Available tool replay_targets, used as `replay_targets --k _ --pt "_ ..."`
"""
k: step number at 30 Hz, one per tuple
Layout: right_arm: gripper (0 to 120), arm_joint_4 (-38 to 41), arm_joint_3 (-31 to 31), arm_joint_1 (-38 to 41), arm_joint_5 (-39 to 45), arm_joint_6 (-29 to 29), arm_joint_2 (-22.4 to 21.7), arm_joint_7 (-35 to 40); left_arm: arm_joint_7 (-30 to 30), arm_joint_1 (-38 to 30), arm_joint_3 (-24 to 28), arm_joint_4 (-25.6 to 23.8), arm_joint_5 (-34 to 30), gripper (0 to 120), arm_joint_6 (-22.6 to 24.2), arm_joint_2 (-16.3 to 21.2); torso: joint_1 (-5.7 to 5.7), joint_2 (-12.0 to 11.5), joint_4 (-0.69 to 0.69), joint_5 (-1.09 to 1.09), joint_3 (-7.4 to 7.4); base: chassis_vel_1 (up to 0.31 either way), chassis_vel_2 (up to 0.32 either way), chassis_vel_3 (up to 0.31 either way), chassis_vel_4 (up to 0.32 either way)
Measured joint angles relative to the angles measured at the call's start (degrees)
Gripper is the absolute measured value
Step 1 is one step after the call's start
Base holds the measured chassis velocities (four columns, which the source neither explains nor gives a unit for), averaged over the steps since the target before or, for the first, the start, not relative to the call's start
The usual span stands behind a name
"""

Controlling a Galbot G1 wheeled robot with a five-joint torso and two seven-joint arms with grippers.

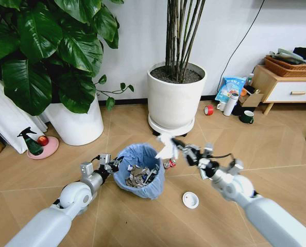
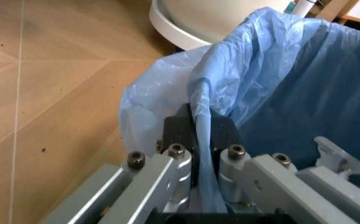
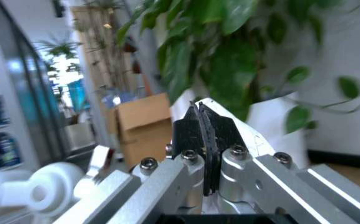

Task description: Pick up the trash bin and place the garbage on the floor into it.

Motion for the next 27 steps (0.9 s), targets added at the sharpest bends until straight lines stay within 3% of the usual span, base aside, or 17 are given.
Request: replay_targets --k 6,13,22,27 --pt "0 -5.65 -9.95 7.80 -1.16 0.18 3.35 0.20 -0.08 0.77 -0.80 -0.85 0.05 0 0.14 0.10 0.00 0.00 0.00 0.01 0.00 0.000 0.000 0.000 0.000" --pt "0 -10.29 -15.45 12.06 -3.53 0.65 5.10 3.25 -0.30 1.53 -1.52 -1.64 0.05 0 0.30 0.11 0.00 0.00 0.01 0.01 0.00 0.000 0.000 0.000 0.000" --pt "36 -10.20 -15.12 9.84 -5.71 -0.32 3.16 3.74 -0.61 2.43 -2.90 -2.72 -0.44 0 0.52 1.13 -0.01 0.00 -0.02 0.02 -0.01 0.000 0.000 0.000 0.000" --pt "50 -9.42 -13.46 9.21 -5.78 -0.42 3.19 4.33 -1.04 2.78 -3.25 -3.10 -0.51 0 0.68 1.24 -0.01 0.00 -0.01 0.01 -0.01 0.000 0.000 0.000 0.000"
